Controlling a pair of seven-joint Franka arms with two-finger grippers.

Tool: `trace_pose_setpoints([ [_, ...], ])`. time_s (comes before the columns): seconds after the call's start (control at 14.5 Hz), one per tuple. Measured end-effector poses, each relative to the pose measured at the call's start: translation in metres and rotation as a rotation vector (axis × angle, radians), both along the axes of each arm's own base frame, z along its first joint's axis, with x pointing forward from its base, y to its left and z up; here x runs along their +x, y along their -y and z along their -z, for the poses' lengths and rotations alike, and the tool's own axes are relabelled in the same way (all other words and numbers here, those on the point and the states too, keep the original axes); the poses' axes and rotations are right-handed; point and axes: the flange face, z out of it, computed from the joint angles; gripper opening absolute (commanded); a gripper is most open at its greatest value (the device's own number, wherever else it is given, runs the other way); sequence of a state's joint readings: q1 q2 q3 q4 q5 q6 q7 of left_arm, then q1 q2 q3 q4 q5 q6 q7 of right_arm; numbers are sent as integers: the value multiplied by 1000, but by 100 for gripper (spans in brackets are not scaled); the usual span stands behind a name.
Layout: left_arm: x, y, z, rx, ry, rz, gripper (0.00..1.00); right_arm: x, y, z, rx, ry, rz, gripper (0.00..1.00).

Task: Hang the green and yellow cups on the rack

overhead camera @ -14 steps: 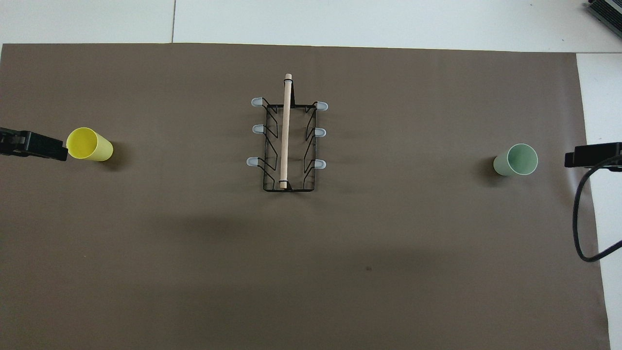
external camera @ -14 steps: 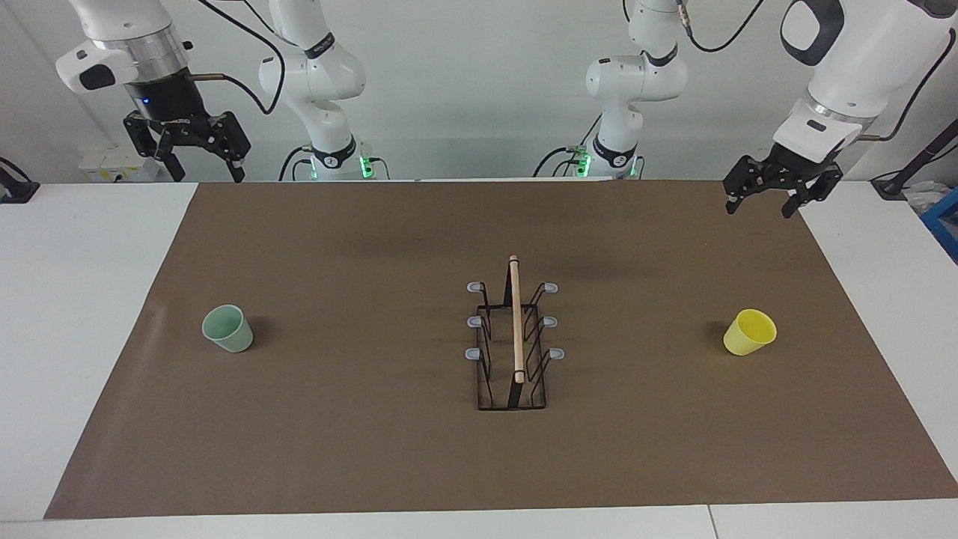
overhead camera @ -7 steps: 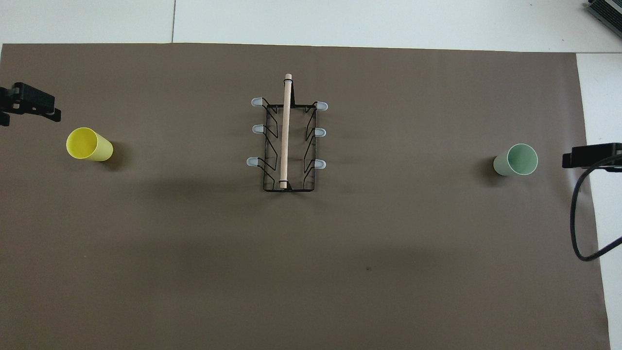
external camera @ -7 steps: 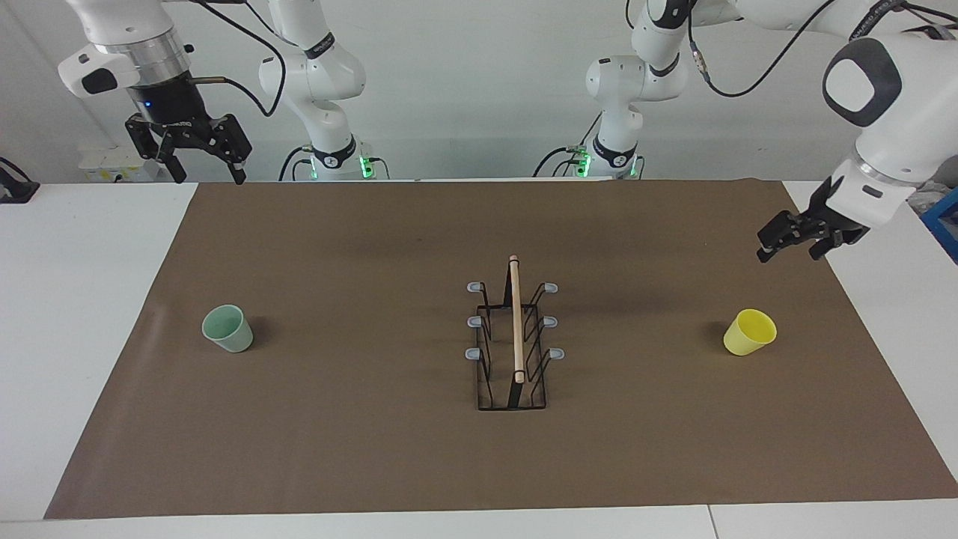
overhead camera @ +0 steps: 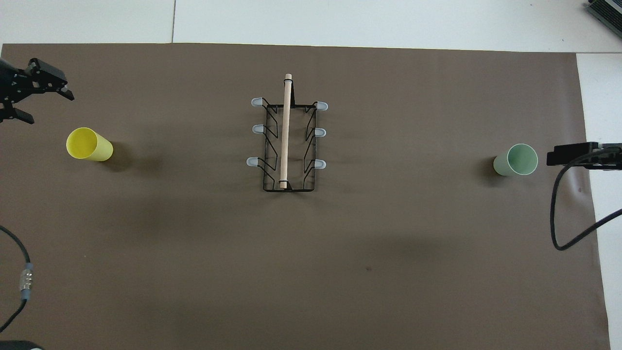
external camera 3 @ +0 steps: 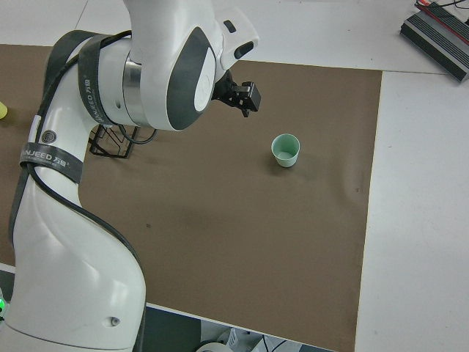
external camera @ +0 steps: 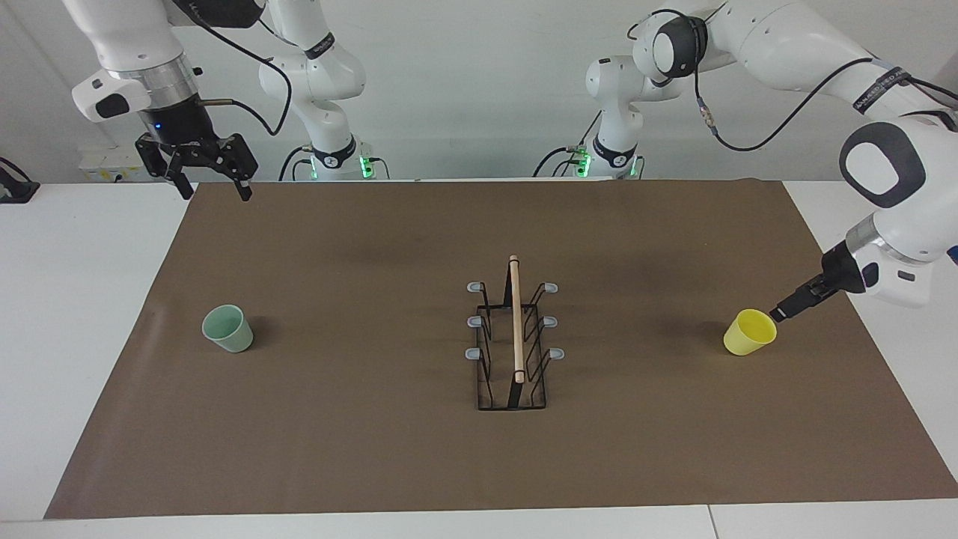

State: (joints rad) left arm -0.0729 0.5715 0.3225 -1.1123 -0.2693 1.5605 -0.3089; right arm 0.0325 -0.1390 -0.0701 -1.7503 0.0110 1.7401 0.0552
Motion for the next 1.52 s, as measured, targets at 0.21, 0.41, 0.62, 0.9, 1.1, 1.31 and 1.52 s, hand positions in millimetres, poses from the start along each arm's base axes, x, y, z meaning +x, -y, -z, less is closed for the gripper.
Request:
trace_pose_setpoints([
  [0.21, 17, -16, 48, 35, -53, -157, 100, 4, -1, 22, 0, -4, -2, 100],
  [0.41, 33, -27, 83, 40, -36, -281, 100, 7, -12, 42, -1, -11, -21, 100],
  [0.62, 32, -53, 108, 9, -64, -418, 100, 10, -14, 71, -2, -31, -23, 100],
  [0.9, 26, -91, 135, -116, -112, -611, 100, 16, -14, 97, -6, -64, -23, 100],
  [1.1, 15, -110, 155, -207, -175, -788, 100, 17, -11, 101, -11, -67, -22, 100],
  [1.31, 0, -114, 168, -253, -240, -877, 100, 18, -9, 101, -69, -62, -49, 100],
  [1.52, -20, -117, 174, -309, -293, -945, 100, 17, -12, 105, -106, -71, -120, 100],
])
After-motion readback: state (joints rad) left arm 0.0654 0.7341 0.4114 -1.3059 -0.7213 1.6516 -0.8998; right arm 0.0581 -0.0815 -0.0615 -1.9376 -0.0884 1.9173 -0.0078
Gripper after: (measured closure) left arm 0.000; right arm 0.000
